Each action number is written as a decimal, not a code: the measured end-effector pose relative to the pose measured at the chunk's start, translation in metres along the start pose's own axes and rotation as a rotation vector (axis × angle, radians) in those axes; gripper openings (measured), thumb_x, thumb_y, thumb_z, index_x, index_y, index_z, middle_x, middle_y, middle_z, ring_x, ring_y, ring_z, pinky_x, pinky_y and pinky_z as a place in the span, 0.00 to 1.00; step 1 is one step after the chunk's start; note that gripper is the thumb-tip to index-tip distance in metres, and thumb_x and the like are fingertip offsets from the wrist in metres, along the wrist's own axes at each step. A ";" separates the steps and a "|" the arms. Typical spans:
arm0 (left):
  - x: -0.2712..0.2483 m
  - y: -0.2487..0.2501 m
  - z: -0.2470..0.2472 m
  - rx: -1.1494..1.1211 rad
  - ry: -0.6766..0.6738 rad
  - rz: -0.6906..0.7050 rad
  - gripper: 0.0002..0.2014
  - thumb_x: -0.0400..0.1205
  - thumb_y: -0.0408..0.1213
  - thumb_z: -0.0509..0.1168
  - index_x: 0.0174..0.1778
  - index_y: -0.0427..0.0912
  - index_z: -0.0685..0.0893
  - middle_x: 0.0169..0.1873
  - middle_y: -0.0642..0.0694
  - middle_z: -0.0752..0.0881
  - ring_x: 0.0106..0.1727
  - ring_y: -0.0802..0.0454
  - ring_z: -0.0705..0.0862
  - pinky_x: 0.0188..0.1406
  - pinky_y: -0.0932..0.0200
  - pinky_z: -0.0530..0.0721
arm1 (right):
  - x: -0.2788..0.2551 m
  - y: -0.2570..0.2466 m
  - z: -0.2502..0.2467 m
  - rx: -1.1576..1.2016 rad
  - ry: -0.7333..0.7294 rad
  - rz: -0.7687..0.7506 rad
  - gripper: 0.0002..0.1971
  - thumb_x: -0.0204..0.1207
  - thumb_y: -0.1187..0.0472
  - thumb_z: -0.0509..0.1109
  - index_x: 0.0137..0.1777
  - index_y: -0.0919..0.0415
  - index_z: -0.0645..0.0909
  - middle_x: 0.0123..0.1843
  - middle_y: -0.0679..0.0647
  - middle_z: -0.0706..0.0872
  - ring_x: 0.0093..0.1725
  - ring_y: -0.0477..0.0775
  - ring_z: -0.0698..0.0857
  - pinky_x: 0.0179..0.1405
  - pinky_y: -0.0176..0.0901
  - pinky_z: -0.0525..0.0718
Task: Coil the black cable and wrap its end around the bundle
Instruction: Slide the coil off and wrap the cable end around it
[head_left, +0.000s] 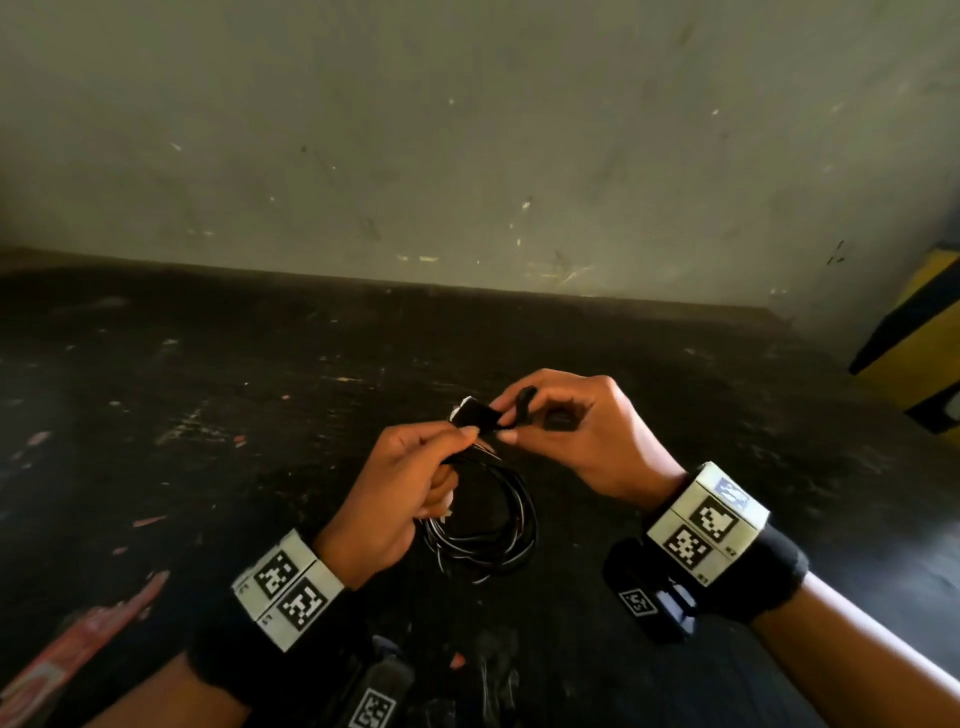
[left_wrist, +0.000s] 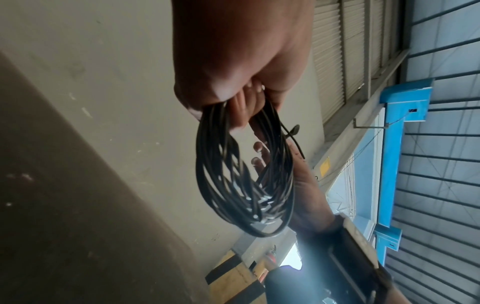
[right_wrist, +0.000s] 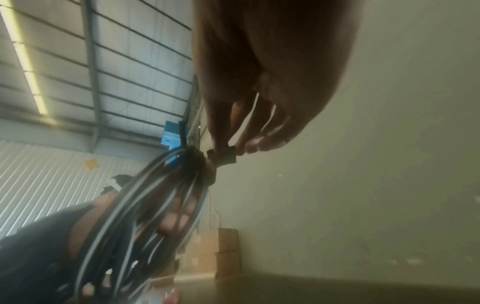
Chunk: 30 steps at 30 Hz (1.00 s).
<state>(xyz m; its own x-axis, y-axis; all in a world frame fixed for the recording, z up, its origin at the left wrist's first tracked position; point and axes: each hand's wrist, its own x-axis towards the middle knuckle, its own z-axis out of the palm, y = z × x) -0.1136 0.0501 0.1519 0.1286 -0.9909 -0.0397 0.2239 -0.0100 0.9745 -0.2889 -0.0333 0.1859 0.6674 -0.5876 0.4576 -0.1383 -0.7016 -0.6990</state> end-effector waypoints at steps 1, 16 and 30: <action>-0.001 0.001 0.000 -0.008 -0.013 0.019 0.11 0.78 0.38 0.65 0.45 0.33 0.86 0.16 0.50 0.63 0.16 0.58 0.60 0.17 0.63 0.55 | 0.000 -0.003 -0.004 -0.012 0.005 -0.007 0.05 0.70 0.66 0.76 0.45 0.65 0.87 0.53 0.51 0.89 0.53 0.50 0.88 0.53 0.52 0.86; 0.009 0.013 0.007 0.049 0.307 0.036 0.12 0.81 0.37 0.65 0.31 0.45 0.74 0.14 0.55 0.67 0.14 0.61 0.64 0.10 0.68 0.62 | -0.013 -0.027 0.010 -0.283 -0.030 -0.049 0.06 0.68 0.57 0.79 0.43 0.57 0.88 0.42 0.49 0.88 0.43 0.45 0.84 0.43 0.45 0.85; -0.009 0.012 0.020 -0.089 0.259 0.024 0.13 0.81 0.40 0.65 0.58 0.38 0.80 0.15 0.54 0.68 0.15 0.61 0.64 0.12 0.67 0.60 | -0.013 -0.008 0.042 -0.640 0.233 -0.326 0.03 0.69 0.64 0.70 0.40 0.60 0.85 0.51 0.57 0.88 0.49 0.56 0.84 0.46 0.41 0.78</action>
<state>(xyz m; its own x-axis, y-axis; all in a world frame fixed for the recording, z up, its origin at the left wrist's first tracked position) -0.1313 0.0563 0.1683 0.3753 -0.9232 -0.0830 0.3003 0.0363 0.9532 -0.2655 -0.0026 0.1626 0.5852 -0.3304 0.7405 -0.4060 -0.9099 -0.0852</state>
